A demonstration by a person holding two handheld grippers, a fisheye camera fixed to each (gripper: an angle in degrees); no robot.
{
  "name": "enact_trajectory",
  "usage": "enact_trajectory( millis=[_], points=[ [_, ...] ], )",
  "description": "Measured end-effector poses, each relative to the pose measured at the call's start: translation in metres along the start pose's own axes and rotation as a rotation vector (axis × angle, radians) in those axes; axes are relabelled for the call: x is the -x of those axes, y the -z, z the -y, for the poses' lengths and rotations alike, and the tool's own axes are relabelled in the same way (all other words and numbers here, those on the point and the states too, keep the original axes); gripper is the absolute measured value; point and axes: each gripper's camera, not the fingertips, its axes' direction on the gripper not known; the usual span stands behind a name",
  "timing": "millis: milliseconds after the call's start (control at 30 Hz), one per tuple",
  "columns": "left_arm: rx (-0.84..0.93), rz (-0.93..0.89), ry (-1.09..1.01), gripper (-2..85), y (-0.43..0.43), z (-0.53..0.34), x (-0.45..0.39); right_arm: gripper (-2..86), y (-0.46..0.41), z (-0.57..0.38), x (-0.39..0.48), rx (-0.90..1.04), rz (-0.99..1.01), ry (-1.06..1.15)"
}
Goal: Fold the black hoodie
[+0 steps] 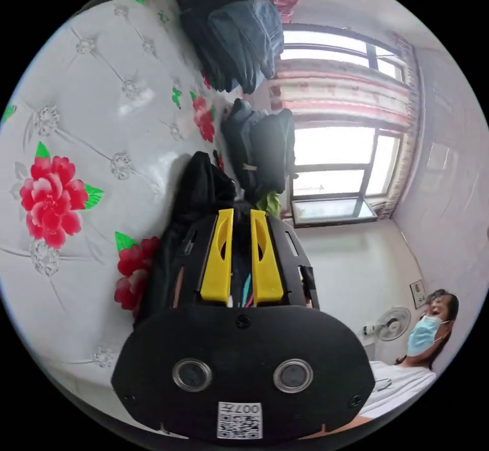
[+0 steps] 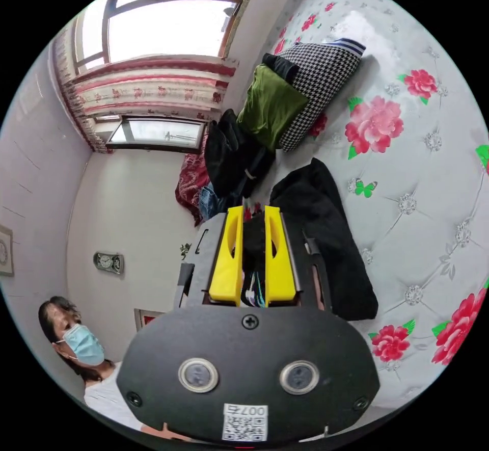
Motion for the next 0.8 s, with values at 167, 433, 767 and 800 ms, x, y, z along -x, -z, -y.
enact_trajectory(
  millis=[167, 433, 767, 800],
  points=[
    [0.14, 0.31, -0.26, 10.7, -0.027, 0.003, -0.033, 5.5, -0.038, -0.015, -0.004, 0.163, -0.319, 0.144],
    [0.385, 0.553, -0.482, 13.5, -0.167, 0.02, -0.065, 6.7, -0.106, 0.012, -0.016, 0.179, -0.476, 0.221],
    [0.44, 0.465, -0.434, 4.1, -0.175, -0.005, -0.098, 1.3, -0.093, 0.004, 0.015, 0.122, -0.469, 0.294],
    [0.414, 0.458, -0.462, 4.0, -0.171, -0.008, -0.11, 1.2, -0.082, 0.002, 0.032, 0.089, -0.466, 0.345]
  ],
)
